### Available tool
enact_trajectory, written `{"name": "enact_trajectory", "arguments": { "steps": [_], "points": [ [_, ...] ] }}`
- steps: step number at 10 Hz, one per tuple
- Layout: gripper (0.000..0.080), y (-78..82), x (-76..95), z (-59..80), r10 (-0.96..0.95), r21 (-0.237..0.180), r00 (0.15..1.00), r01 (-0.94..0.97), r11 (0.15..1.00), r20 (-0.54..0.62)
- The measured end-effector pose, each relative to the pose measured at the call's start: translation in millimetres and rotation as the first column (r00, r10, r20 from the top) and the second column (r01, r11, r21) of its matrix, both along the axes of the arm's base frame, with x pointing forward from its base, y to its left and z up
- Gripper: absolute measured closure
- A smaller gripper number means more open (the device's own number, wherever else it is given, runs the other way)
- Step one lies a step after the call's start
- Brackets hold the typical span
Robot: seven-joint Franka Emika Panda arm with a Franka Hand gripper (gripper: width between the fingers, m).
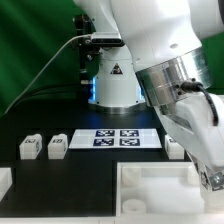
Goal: Assemble one leg
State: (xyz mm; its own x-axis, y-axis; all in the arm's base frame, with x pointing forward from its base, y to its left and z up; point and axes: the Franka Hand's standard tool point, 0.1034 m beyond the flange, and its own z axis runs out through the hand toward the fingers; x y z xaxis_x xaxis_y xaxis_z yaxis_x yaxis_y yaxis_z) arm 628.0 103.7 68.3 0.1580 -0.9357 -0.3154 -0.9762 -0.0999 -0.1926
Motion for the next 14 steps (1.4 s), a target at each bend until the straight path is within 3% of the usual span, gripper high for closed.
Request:
{"name": "enact_trajectory", "arguments": {
  "steps": [1, 2, 3, 4, 7, 8, 10, 11, 12, 13, 14],
  "points": [
    [0.0452, 0.4, -0.2, 0.1, 0.02, -0.006, 1.0, -0.02, 1.0, 0.005],
    [0.0452, 2.5, 1.4, 3.4, 0.162, -0.053, 0.986, -0.159, 0.986, 0.04],
    [0.0246, 9.8, 6.9, 11.9, 0.366, -0.134, 0.928, -0.355, 0.925, 0.067],
    [0.018, 19.1, 9.8, 18.9, 0.49, -0.176, 0.869, -0.474, 0.863, 0.068],
    [0.0151, 15.6, 10.0, 16.7, 0.704, -0.244, 0.702, -0.668, 0.703, 0.108],
    [0.0151, 14.6, 10.2, 16.0, 0.797, -0.284, 0.594, -0.749, 0.599, 0.114],
    [0.015, 4.2, 12.2, 5.6, 0.966, -0.397, 0.25, -0.882, 0.255, 0.064],
    [0.015, -0.3, 11.9, 2.8, 0.989, -0.417, 0.137, -0.897, 0.146, 0.05],
    [0.015, 1.0, 11.9, 3.4, 0.989, -0.417, 0.141, -0.897, 0.15, 0.052],
    [0.0246, 1.4, 11.5, 2.9, 0.982, -0.408, 0.182, -0.893, 0.189, 0.056],
    [0.0246, 1.3, 11.4, 2.8, 0.981, -0.407, 0.186, -0.893, 0.192, 0.057]
  ]
}}
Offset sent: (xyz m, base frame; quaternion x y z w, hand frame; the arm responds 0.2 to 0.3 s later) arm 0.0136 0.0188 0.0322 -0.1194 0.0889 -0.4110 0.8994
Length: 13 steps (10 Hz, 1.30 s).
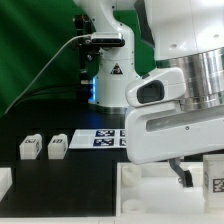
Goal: Assemble one leg
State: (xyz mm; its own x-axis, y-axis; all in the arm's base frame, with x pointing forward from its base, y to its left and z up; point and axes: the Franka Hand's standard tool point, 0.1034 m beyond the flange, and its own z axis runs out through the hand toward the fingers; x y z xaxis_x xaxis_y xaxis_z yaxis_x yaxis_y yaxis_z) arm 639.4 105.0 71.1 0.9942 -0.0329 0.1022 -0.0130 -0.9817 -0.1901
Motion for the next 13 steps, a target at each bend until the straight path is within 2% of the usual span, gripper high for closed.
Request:
{"name": "enact_trajectory", "arguments": {
  "steps": [1, 2, 3, 5, 6, 8, 10, 11, 12, 13],
  "points": [
    [0.0446, 1.2, -0.2, 0.0, -0.104, 0.013, 0.994, 0.105, 0.994, -0.021],
    [0.0508, 1.8, -0.3, 0.0, -0.206, 0.023, 0.978, 0.207, 0.978, -0.043],
    [0.0508, 1.0, -0.3, -0.2, -0.297, 0.029, 0.953, 0.299, 0.954, -0.064],
    [0.0508, -1.7, -0.5, 0.0, -0.529, 0.027, 0.84, 0.535, 0.844, -0.119],
    [0.0508, -2.3, -2.0, -1.5, -0.662, 0.022, 0.734, 0.672, 0.74, -0.152],
    [0.0507, -4.0, -7.1, -2.4, -0.876, 0.008, 0.406, 0.908, 0.419, -0.26],
    [0.0505, -3.0, -9.9, -2.7, -0.925, -0.035, 0.166, 0.981, 0.189, -0.341],
    [0.0505, -0.6, -10.9, -3.0, -0.931, -0.055, 0.1, 0.99, 0.127, -0.352],
    [0.0505, 2.5, -11.5, -3.0, -0.931, -0.058, 0.095, 0.991, 0.123, -0.353],
    [0.0505, 2.6, -11.6, -3.1, -0.928, -0.05, 0.128, 0.987, 0.155, -0.349]
  ]
}}
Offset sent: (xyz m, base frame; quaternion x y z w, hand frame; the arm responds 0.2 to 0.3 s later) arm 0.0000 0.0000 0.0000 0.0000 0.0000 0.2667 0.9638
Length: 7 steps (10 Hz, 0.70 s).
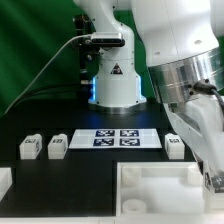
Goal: Assemble one leg
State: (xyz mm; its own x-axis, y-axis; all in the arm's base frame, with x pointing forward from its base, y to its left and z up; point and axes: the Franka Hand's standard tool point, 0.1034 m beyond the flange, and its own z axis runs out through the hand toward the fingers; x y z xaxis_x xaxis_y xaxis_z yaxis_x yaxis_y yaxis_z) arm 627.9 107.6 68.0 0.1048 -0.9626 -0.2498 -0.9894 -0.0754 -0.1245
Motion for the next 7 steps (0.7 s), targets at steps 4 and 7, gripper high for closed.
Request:
{"name": "enact_trajectory", "arguments": {
  "steps": [4, 7],
  "points": [
    [0.0207, 6.5, 1.5, 5.8, 0.544, -0.103, 0.835, -0.535, 0.838, 0.084],
    [0.0153, 4.6, 1.7, 4.0, 0.783, -0.178, 0.61, -0.763, 0.621, 0.119]
  ]
}}
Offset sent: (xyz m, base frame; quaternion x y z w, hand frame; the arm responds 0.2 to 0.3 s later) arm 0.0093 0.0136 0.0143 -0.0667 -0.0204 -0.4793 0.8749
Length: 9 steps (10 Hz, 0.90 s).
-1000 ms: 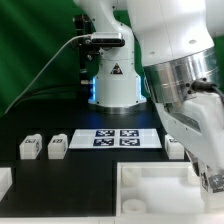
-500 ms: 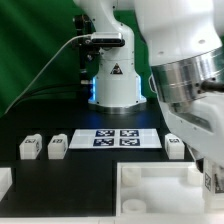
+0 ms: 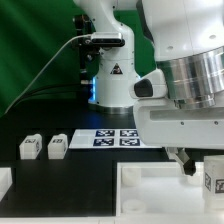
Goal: Assemble one leg
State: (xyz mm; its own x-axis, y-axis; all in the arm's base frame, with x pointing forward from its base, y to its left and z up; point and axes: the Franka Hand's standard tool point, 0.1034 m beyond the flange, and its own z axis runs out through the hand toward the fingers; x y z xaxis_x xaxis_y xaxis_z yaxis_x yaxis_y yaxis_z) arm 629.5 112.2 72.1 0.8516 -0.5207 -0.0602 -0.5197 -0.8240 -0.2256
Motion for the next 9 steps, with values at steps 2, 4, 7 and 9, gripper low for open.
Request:
{"name": "enact_trajectory", "arguments": {
  "steps": [2, 4, 7, 9],
  "points": [
    [0.015, 6.8, -1.1, -0.8, 0.431, -0.151, 0.902, -0.422, 0.894, 0.035],
    [0.0164, 9.6, 1.0, 0.9, 0.55, -0.18, 0.834, -0.536, 0.825, 0.033],
    [0.0503, 10.3, 0.2, 0.3, 0.401, -0.156, 0.916, -0.393, 0.906, 0.024],
    [0.0501, 9.4, 0.8, 0.4, 0.232, -0.139, 0.973, -0.228, 0.964, 0.011]
  ]
}}
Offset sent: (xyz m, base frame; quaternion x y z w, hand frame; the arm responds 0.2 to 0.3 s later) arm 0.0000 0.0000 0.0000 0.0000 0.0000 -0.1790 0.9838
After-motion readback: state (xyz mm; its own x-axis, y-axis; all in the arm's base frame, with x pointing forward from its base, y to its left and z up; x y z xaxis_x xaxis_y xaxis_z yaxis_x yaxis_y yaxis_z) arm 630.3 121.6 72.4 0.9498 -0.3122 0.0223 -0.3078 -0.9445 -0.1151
